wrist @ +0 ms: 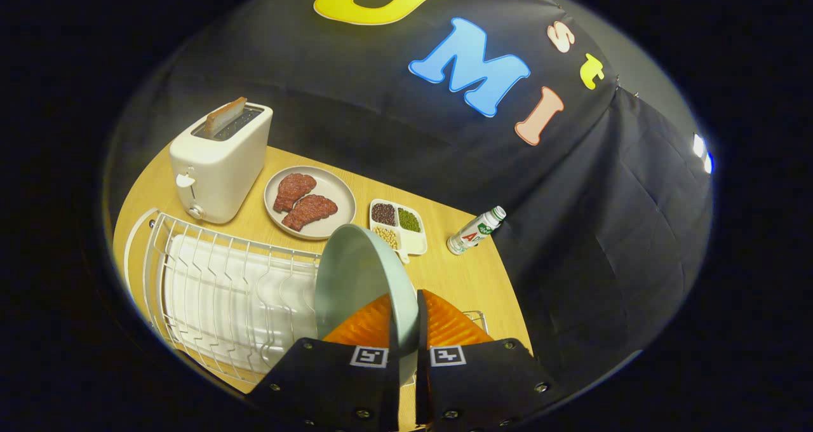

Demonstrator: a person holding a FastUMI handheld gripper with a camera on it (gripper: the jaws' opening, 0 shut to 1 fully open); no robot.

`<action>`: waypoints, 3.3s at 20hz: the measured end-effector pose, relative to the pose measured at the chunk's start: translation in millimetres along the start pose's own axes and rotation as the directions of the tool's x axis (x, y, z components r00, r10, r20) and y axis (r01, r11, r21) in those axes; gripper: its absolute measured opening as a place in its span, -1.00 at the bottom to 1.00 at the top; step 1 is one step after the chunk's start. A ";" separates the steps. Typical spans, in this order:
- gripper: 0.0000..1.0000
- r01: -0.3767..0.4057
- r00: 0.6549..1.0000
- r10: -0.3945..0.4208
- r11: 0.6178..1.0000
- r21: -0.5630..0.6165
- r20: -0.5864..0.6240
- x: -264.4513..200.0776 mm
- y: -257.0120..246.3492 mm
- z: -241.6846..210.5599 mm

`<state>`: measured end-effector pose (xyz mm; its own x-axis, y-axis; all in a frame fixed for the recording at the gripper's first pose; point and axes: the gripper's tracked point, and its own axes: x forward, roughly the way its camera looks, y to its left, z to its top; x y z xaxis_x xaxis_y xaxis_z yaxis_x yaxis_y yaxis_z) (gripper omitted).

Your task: Take the plate from the dish rack, then take the spoon from the basket and place it into the plate.

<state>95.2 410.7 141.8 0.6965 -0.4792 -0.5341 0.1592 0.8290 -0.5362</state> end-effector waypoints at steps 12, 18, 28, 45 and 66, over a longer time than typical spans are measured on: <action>-0.80 -0.274 0.962 0.267 0.921 0.278 0.063 -3.2 -83.5 -3.9; -0.88 -0.394 0.910 0.411 0.810 0.434 0.058 6.0 -145.3 -49.1; -0.88 -0.621 0.714 0.688 0.539 0.568 0.128 -16.8 -175.0 -125.5; -0.88 -0.699 0.355 0.930 0.199 0.686 0.092 35.6 -128.8 -319.0; -0.84 -0.693 0.306 0.950 0.178 0.699 0.062 80.9 -62.4 -352.9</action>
<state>-105.3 218.5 -98.6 0.4078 0.6584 -0.6326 0.0348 0.6812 0.7313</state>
